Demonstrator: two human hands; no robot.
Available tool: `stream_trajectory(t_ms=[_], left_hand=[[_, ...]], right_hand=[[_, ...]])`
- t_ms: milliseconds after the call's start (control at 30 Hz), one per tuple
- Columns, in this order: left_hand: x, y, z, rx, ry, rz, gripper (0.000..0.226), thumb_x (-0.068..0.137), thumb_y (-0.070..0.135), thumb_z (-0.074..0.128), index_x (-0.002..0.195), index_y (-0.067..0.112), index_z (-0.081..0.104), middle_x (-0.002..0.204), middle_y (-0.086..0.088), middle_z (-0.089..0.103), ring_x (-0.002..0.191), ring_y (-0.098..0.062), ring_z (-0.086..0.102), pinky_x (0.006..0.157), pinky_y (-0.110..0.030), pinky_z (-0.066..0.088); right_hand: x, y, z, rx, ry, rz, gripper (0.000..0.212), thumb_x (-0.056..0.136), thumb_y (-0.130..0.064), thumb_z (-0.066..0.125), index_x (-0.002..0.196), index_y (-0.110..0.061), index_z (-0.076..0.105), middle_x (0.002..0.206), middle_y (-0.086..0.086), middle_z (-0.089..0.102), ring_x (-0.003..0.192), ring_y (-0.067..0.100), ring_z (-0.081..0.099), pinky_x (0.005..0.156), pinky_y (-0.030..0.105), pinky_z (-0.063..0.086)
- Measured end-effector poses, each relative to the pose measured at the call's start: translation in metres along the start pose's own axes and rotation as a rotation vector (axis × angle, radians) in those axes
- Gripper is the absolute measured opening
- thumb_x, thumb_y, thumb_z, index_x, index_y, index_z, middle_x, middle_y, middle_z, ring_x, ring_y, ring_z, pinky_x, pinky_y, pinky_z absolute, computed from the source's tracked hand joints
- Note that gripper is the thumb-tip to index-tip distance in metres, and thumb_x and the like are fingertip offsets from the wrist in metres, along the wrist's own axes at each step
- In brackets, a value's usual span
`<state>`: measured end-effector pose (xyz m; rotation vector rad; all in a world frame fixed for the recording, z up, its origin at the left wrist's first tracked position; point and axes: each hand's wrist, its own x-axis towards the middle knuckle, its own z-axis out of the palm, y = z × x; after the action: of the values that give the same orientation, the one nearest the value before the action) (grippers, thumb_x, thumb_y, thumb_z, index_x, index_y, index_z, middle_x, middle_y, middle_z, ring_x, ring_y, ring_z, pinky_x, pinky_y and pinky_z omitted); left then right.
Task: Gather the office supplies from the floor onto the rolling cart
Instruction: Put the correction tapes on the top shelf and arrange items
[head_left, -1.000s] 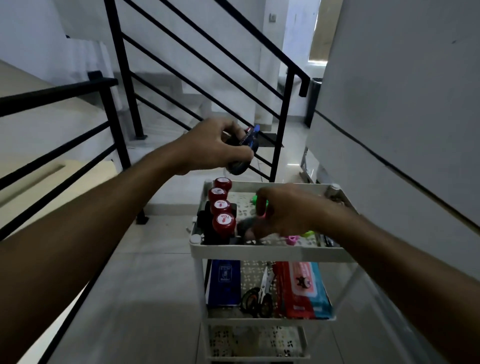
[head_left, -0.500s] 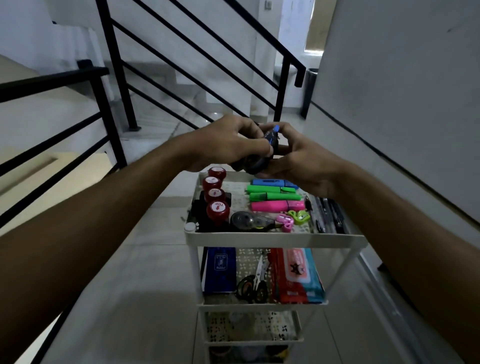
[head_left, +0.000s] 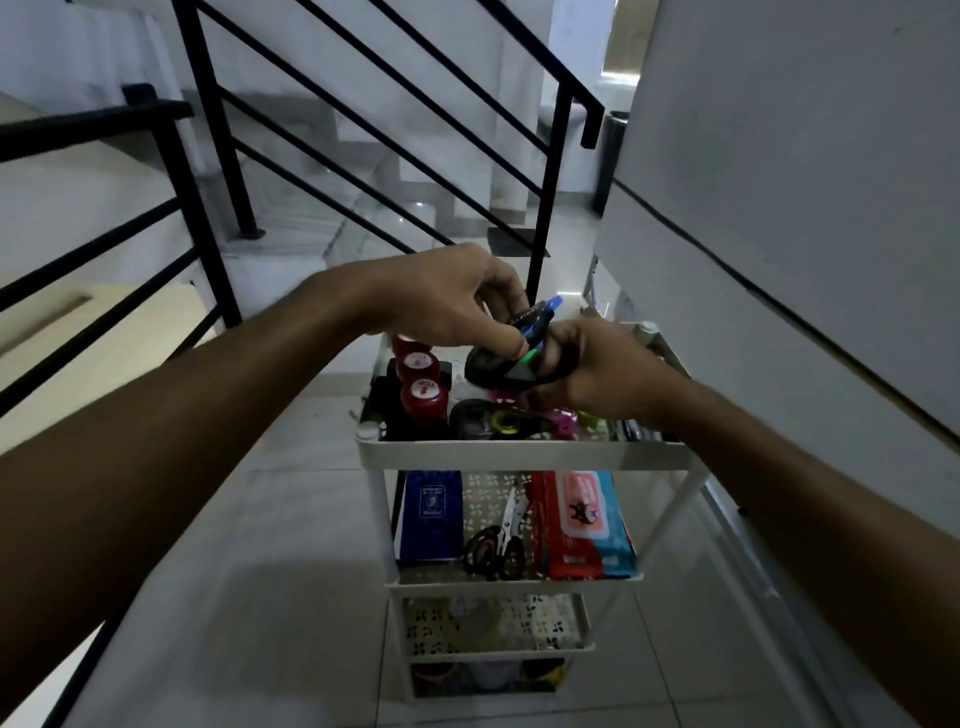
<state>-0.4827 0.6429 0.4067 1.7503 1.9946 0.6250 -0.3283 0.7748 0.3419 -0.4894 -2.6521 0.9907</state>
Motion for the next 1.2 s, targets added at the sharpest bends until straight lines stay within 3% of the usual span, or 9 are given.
stream_trajectory(t_ms=[133,333,467,667,767,833,967,1100,1200], left_hand=[[0.007,-0.001,0.0,0.144,-0.028,-0.02,0.038,0.074,0.033,0.076,0.108,0.025,0.063,0.094,0.012,0.066,0.082,-0.005,0.065,0.073,-0.028,0.056],[0.023,-0.004,0.007,0.278,-0.139,-0.067,0.043,0.075,0.033,0.077,0.114,0.021,0.062,0.1,0.007,0.068,0.08,-0.003,0.064,0.062,-0.015,0.046],[0.03,-0.005,0.01,0.306,-0.217,-0.098,0.045,0.077,0.032,0.075,0.119,0.022,0.061,0.106,0.008,0.068,0.073,0.004,0.062,0.054,-0.008,0.04],[0.031,-0.006,0.001,0.312,-0.171,-0.066,0.044,0.082,0.027,0.071,0.124,0.019,0.059,0.109,0.005,0.065,0.085,-0.002,0.059,0.069,-0.017,0.046],[0.029,-0.006,-0.01,0.296,-0.05,-0.05,0.044,0.082,0.026,0.071,0.123,0.019,0.059,0.099,0.012,0.062,0.079,0.001,0.056,0.062,-0.014,0.04],[0.027,-0.005,-0.014,0.238,-0.057,-0.045,0.043,0.08,0.027,0.073,0.121,0.021,0.061,0.098,0.013,0.063,0.082,-0.001,0.06,0.062,-0.014,0.042],[0.026,-0.002,-0.006,0.235,-0.228,-0.076,0.038,0.077,0.031,0.075,0.113,0.023,0.065,0.103,0.009,0.068,0.086,-0.002,0.063,0.067,-0.017,0.044],[0.033,-0.002,0.006,0.252,-0.248,-0.121,0.043,0.075,0.031,0.078,0.114,0.023,0.063,0.105,0.01,0.066,0.078,0.002,0.06,0.061,-0.015,0.04],[0.035,0.002,0.011,0.288,-0.303,-0.134,0.045,0.076,0.031,0.077,0.118,0.023,0.062,0.107,0.011,0.064,0.076,0.002,0.057,0.061,-0.016,0.039]], right_hand=[[-0.004,0.0,0.003,-0.043,-0.076,-0.004,0.029,0.066,-0.021,0.087,0.08,-0.012,0.064,0.081,0.001,0.071,0.077,0.009,0.068,0.072,0.034,0.059],[-0.01,-0.002,0.0,-0.025,-0.163,0.01,0.041,0.059,-0.039,0.086,0.073,-0.01,0.062,0.073,0.009,0.07,0.07,0.022,0.069,0.069,0.049,0.058],[-0.013,0.0,-0.005,0.086,-0.18,0.009,0.038,0.066,-0.022,0.086,0.083,-0.004,0.057,0.083,0.012,0.071,0.078,0.024,0.071,0.072,0.051,0.059],[-0.012,-0.001,-0.006,0.16,-0.208,-0.028,0.021,0.088,-0.018,0.066,0.107,-0.017,0.057,0.095,0.008,0.073,0.088,0.021,0.07,0.079,0.039,0.059],[-0.01,-0.003,-0.003,0.168,-0.141,-0.011,0.015,0.097,-0.026,0.054,0.108,-0.018,0.06,0.092,0.007,0.072,0.084,0.02,0.07,0.074,0.032,0.057],[-0.009,-0.006,-0.001,0.137,-0.123,0.024,0.021,0.099,-0.031,0.049,0.102,-0.016,0.064,0.087,0.005,0.073,0.076,0.015,0.068,0.067,0.028,0.054],[-0.008,-0.004,0.005,-0.085,-0.115,0.041,0.026,0.098,-0.034,0.051,0.089,-0.016,0.068,0.072,-0.001,0.069,0.06,0.009,0.062,0.057,0.022,0.047],[-0.008,-0.001,-0.006,-0.254,-0.178,-0.007,0.021,0.092,-0.04,0.059,0.086,-0.028,0.074,0.076,-0.007,0.072,0.068,0.004,0.065,0.068,0.027,0.054],[-0.01,-0.009,-0.019,-0.238,-0.277,-0.005,0.022,0.087,-0.04,0.065,0.096,-0.023,0.076,0.087,-0.01,0.075,0.079,0.0,0.068,0.077,0.025,0.055]])
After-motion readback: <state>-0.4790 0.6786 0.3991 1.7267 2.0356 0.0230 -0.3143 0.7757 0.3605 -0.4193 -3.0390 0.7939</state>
